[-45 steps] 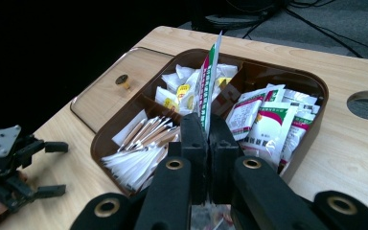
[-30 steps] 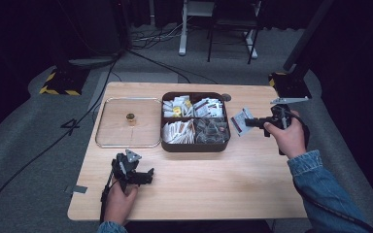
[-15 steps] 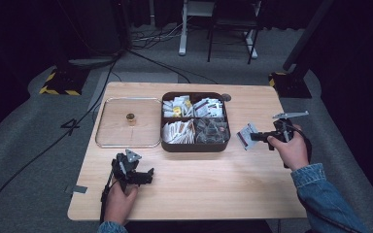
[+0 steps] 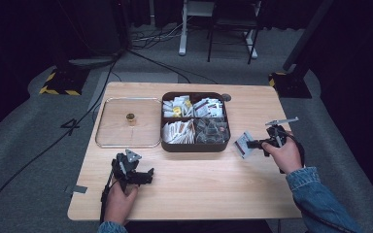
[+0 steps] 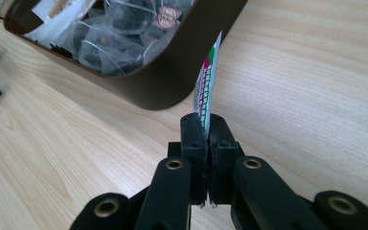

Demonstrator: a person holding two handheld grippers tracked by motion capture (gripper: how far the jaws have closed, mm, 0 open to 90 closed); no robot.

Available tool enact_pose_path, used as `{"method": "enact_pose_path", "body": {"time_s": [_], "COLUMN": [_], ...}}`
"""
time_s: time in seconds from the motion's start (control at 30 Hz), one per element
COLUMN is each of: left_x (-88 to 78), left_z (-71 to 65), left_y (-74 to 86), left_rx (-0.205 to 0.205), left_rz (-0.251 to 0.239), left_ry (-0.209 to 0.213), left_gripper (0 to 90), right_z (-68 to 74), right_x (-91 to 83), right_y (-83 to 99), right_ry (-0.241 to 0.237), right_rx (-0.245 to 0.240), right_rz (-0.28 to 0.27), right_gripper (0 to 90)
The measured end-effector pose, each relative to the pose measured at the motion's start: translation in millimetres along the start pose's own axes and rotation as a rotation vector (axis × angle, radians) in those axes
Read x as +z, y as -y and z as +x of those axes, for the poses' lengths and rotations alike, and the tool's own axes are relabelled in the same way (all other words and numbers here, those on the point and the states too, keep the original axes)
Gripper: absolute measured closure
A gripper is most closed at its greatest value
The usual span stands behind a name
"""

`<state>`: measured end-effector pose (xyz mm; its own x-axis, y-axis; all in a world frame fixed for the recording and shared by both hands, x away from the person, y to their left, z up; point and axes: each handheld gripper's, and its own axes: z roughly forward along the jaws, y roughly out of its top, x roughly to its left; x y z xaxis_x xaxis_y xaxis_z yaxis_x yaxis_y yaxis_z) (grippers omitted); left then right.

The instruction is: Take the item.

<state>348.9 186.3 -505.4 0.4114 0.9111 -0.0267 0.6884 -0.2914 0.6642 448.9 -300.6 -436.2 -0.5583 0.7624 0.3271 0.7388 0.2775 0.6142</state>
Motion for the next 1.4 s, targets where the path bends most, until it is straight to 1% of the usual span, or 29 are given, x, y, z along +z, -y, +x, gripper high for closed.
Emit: {"method": "enact_pose_path", "body": {"time_s": [0.07, 0.23, 0.33, 0.43, 0.57, 0.6, 0.63, 0.67, 0.7, 0.73, 0.87, 0.93, 1.0, 1.1, 1.2, 1.27, 1.4], "left_x": [0.0, 0.0, 0.0, 0.0, 0.0, 0.0, 0.0, 0.0, 0.0, 0.0, 0.0, 0.0, 0.0, 0.0, 0.1, 0.0, 0.0], "left_z": [0.0, 0.0, 0.0, 0.0, 0.0, 0.1, 0.1, 0.0, 0.0, 0.0, 0.0, 0.0, 0.1, 0.1, 0.0, 0.0, 0.0], "left_y": [0.0, 0.0, 0.0, 0.0, 0.0, 0.0, 0.0, 0.0, 0.0, 0.0, 0.0, 0.0, 0.0, 0.0, 0.0, 0.0, 0.0], "left_rx": [0.000, 0.000, 0.000, 0.000, 0.000, 0.001, 0.001, 0.000, 0.000, 0.000, 0.001, 0.000, 0.001, 0.001, -0.001, 0.000, 0.000], "left_rz": [0.000, 0.000, 0.000, 0.000, 0.000, 0.000, 0.000, 0.000, 0.000, 0.000, 0.000, 0.000, 0.000, 0.000, -0.001, 0.000, 0.000], "left_ry": [0.000, 0.000, 0.000, 0.000, 0.000, -0.001, -0.001, 0.000, 0.000, 0.000, -0.001, 0.001, -0.001, -0.001, 0.000, 0.000, 0.000], "left_gripper": [0.9, 0.9, 0.8, 0.9, 0.9, 0.9, 0.8, 0.8, 0.8, 0.9, 0.9, 0.9, 0.9, 0.9, 0.9, 0.9, 0.9], "right_z": [-1.2, -3.8, -4.8, -7.5, -9.7, -11.8, -11.8, -13.1, -15.4, -16.5, -23.7, -28.0, -31.3, -33.0, -29.4, -24.5, -10.3], "right_x": [3.0, 7.4, 8.0, 8.0, 8.0, 8.6, 8.6, 9.1, 10.4, 11.0, 11.3, 9.8, 7.1, 1.3, -5.1, -9.2, -17.1], "right_y": [1.4, 3.9, 4.7, 5.7, 6.1, 6.6, 6.6, 7.2, 8.9, 10.3, 14.8, 16.0, 16.6, 16.1, 14.8, 13.5, 10.3], "right_ry": [0.002, 0.014, 0.020, 0.022, 0.030, 0.043, 0.043, 0.054, 0.079, 0.098, 0.164, 0.191, 0.205, 0.207, 0.199, 0.185, 0.150], "right_rx": [0.002, 0.009, 0.009, 0.022, 0.029, 0.030, 0.030, 0.031, 0.029, 0.026, 0.013, 0.009, 0.009, 0.007, -0.005, -0.016, -0.055], "right_rz": [0.017, 0.034, 0.039, 0.037, 0.040, 0.042, 0.042, 0.040, 0.036, 0.027, 0.008, -0.001, -0.012, -0.031, -0.058, -0.074, -0.101], "right_gripper": [88.3, 88.2, 88.1, 87.6, 84.9, 79.0, 79.0, 74.7, 63.7, 59.4, 48.4, 46.2, 45.4, 45.5, 45.5, 45.5, 45.5]}}
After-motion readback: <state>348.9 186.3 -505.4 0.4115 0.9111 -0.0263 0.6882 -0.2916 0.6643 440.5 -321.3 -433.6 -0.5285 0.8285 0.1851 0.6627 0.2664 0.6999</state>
